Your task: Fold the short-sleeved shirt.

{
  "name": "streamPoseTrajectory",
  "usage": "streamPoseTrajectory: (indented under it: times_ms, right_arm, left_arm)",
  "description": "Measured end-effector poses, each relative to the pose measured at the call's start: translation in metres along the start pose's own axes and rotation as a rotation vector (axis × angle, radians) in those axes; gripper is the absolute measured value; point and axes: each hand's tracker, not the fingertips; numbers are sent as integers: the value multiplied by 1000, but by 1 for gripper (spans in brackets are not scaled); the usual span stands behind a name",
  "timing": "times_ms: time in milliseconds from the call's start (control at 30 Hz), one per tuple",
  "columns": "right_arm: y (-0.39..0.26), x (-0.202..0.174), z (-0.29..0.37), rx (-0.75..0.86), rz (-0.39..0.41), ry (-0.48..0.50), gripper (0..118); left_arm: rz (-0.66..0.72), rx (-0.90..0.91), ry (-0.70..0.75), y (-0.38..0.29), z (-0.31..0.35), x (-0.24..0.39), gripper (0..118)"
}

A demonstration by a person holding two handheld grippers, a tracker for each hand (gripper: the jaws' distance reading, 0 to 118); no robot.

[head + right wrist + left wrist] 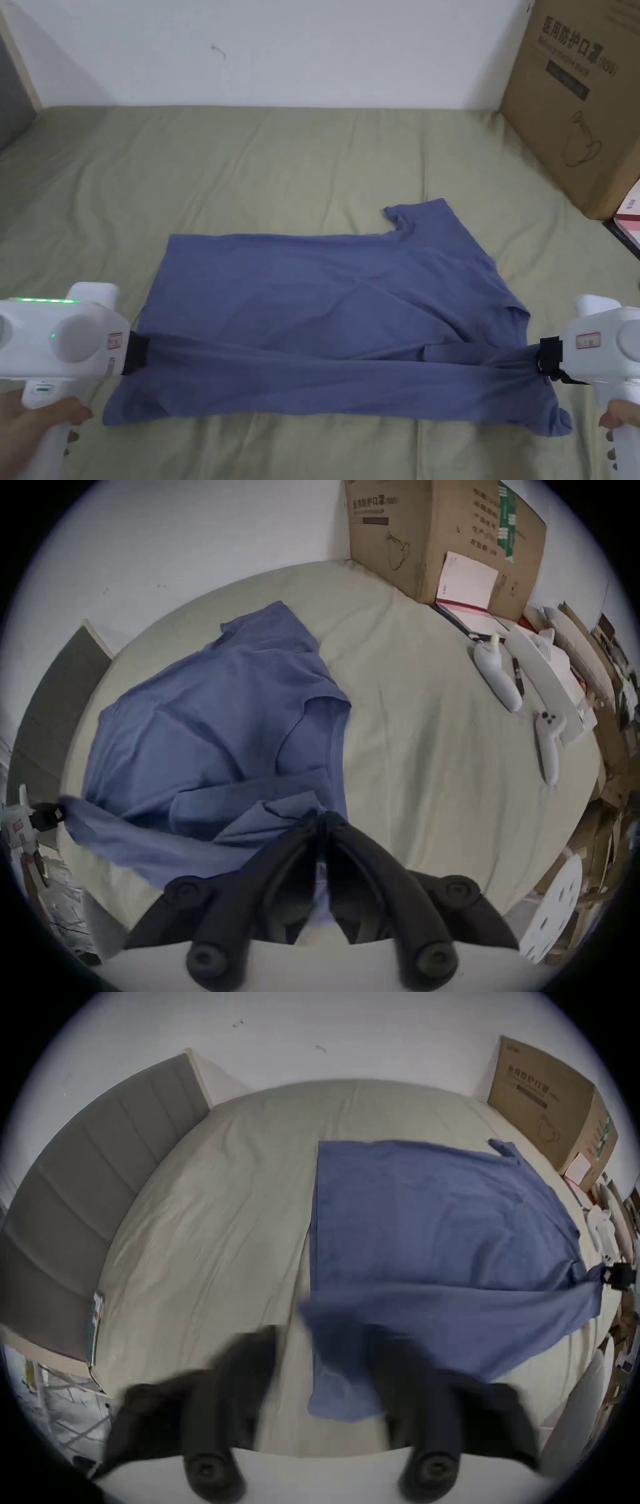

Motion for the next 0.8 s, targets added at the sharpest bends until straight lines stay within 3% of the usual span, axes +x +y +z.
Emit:
streamPoseTrajectory:
  times_ms: [33,67,133,233,267,300,367,400,467,533,567,600,667,700,800]
  right_arm:
    - [2,-3,-4,-4,17,0,55]
    - [4,-5,-5,-9,23,-15,82]
    - [2,-6,0,-11,34,-8,88]
    - [-4,-4,26,28,29,30,87]
    - [-7,-3,36,54,31,46,85]
    - [-11,-2,47,92,34,67,71]
    - [-24,-3,63,120,33,80,22]
    - [-31,-4,66,117,30,83,0]
    - [-43,-4,66,60,23,152,0]
    - [-56,-6,58,53,21,144,0]
    - [-61,-8,53,26,33,118,0]
    - [-65,-8,49,16,40,102,0]
    - [-72,-8,43,1,28,105,0]
    - [-74,-6,42,-10,13,116,0]
    - [-79,-4,41,-18,-6,120,0]
  left_arm:
    - [5,-32,-9,3,-7,-1,100]
    - [40,-36,-22,1,-13,-4,103]
    - [100,-31,-55,-5,-7,-11,102]
    - [135,0,-85,-23,14,-21,102]
    - [142,10,-91,-31,22,-25,99]
    - [152,20,-97,-38,30,-27,83]
    - [148,37,-113,-57,44,-28,23]
    - [147,29,-115,-65,44,-28,1]
    - [164,2,-120,-81,42,-27,1]
    - [172,-9,-127,-91,34,-24,1]
    - [176,-18,-121,-91,28,-23,2]
    - [186,-18,-108,-91,20,-27,14]
    - [226,-24,-99,-83,9,-32,74]
    - [242,-51,-119,-78,0,-34,97]
    - [288,-76,-141,-65,-22,-36,93]
